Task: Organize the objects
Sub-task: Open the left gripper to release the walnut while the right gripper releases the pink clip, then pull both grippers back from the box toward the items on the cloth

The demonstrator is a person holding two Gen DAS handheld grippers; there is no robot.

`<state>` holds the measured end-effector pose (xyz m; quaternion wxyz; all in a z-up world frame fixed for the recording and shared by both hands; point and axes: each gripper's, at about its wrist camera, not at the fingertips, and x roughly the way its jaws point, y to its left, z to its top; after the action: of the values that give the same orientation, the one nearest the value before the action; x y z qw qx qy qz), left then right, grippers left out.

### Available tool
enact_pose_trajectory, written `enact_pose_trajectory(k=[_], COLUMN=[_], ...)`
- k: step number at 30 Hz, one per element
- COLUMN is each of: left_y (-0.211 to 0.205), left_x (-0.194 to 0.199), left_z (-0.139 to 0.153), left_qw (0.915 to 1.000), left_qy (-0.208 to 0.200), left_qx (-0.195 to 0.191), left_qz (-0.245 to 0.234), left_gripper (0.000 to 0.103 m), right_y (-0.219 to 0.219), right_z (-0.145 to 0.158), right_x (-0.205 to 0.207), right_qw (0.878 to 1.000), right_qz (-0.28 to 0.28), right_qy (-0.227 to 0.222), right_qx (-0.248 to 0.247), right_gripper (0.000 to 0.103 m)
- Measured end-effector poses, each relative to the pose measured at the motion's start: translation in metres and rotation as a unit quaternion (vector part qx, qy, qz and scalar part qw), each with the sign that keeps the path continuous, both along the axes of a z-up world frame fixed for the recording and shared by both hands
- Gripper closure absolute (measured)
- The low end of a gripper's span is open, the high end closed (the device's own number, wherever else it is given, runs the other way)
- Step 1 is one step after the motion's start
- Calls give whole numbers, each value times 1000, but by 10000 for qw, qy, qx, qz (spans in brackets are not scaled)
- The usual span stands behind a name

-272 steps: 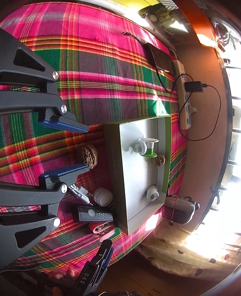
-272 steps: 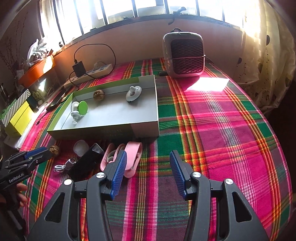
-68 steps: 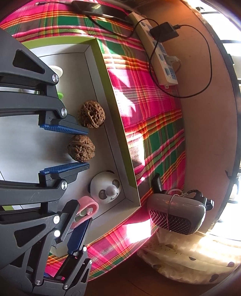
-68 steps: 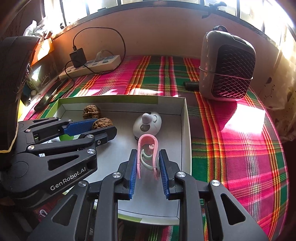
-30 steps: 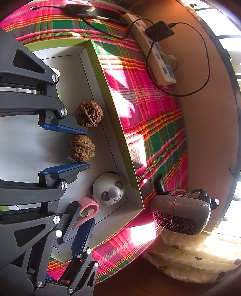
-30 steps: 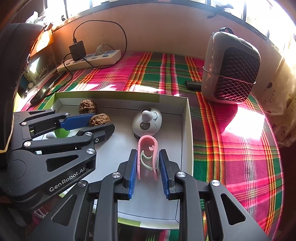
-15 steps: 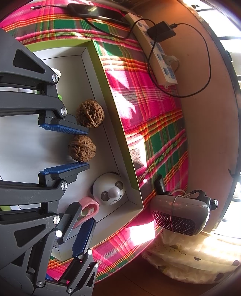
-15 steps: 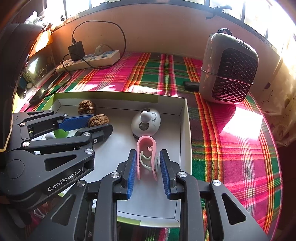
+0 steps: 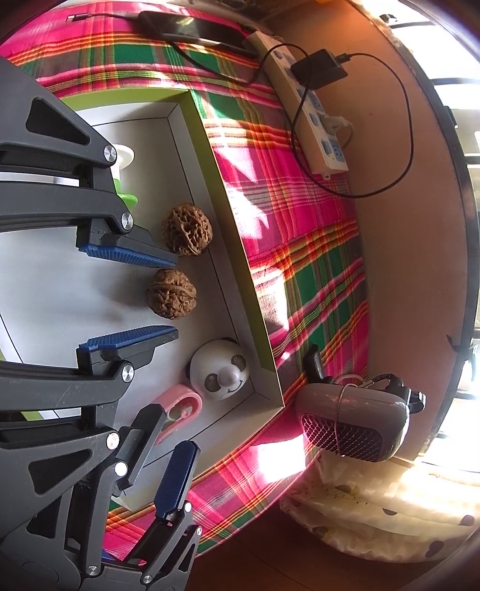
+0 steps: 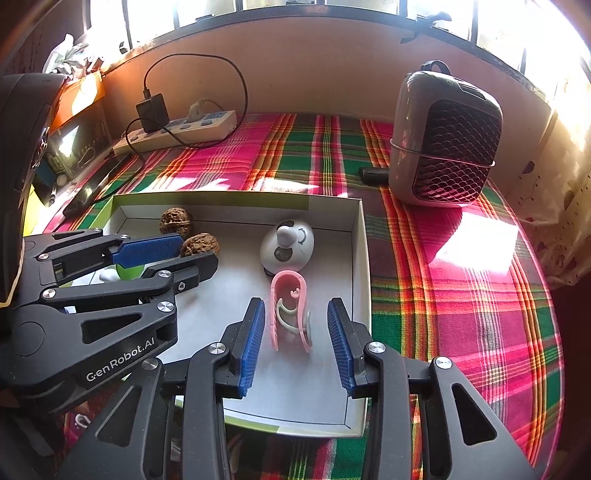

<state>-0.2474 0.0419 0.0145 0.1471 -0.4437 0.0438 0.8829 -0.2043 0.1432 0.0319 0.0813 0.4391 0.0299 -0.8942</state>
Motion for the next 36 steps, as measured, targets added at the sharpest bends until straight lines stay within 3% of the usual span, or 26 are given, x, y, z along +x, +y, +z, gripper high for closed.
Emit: enact_pose_trajectory(k=[7, 22, 36], left_y=[-2, -21, -32], left_x=[11, 46, 86], left_z=[4, 27, 35], left_qw=[10000, 9984, 9978], left_qy=[58, 470, 553], left_qx=[35, 61, 142], left_qz=[-4, 318, 334], left_gripper=[71, 71, 71], right_y=[0, 2, 1], right_z=[7, 23, 31], right_x=[10, 36, 62], right_qw=[9998, 9990, 9982], right_qz=[-27, -112, -142], right_qy=[99, 329, 444], right_qx=[-143, -292, -366], right_gripper=[62, 61, 61])
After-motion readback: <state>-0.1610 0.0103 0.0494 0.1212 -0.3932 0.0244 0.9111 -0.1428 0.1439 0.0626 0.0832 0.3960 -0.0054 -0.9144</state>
